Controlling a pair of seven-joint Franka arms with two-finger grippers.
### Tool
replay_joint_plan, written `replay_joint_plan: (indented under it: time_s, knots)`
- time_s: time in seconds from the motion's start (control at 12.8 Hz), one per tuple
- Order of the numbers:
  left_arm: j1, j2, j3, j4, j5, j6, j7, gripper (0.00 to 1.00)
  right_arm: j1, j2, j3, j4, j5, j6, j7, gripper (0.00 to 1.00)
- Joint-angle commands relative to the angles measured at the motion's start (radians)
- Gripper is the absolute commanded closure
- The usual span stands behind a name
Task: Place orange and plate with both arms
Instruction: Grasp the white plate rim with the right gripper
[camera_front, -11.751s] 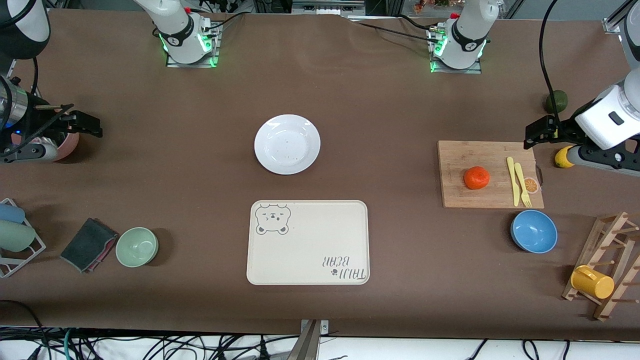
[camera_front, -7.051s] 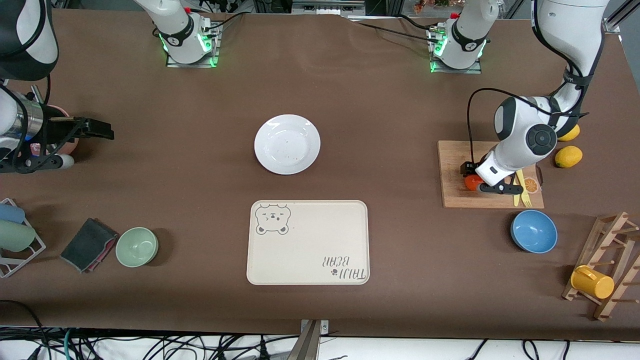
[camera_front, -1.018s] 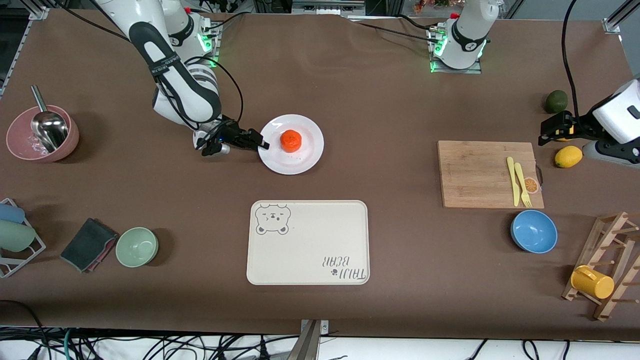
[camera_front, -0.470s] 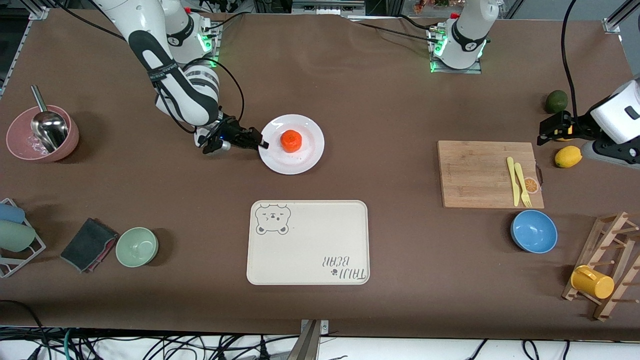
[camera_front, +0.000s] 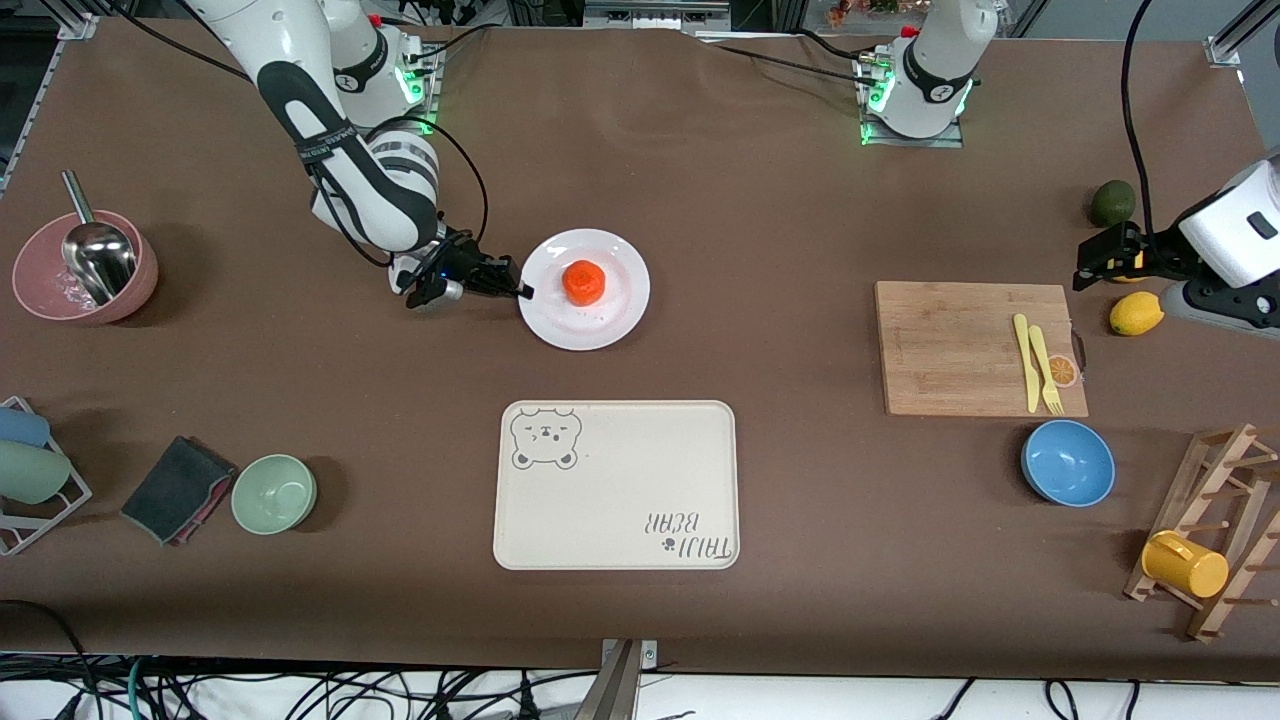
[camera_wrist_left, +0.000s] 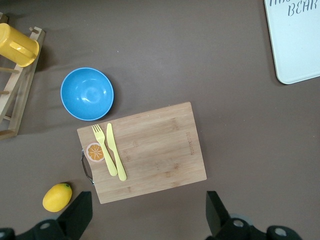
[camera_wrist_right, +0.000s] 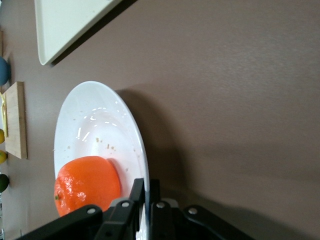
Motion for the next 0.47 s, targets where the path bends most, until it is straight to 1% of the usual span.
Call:
replay_joint_plan:
  time_s: [0.0, 0.24, 0.39]
  knots:
    - [-0.002, -0.011, -0.001, -0.012, 0.027, 0.009, 0.02, 0.0, -0.009, 0.016, 0.012, -0.001, 0.023, 0.026, -0.046, 1.0]
    - [-0.002, -0.011, -0.001, -0.012, 0.027, 0.009, 0.02, 0.0, -0.014, 0.016, 0.011, 0.002, 0.027, 0.028, -0.081, 1.0]
    - [-0.002, -0.011, -0.001, -0.012, 0.027, 0.009, 0.02, 0.0, -0.016, 0.015, 0.011, 0.014, 0.029, 0.025, -0.07, 1.0]
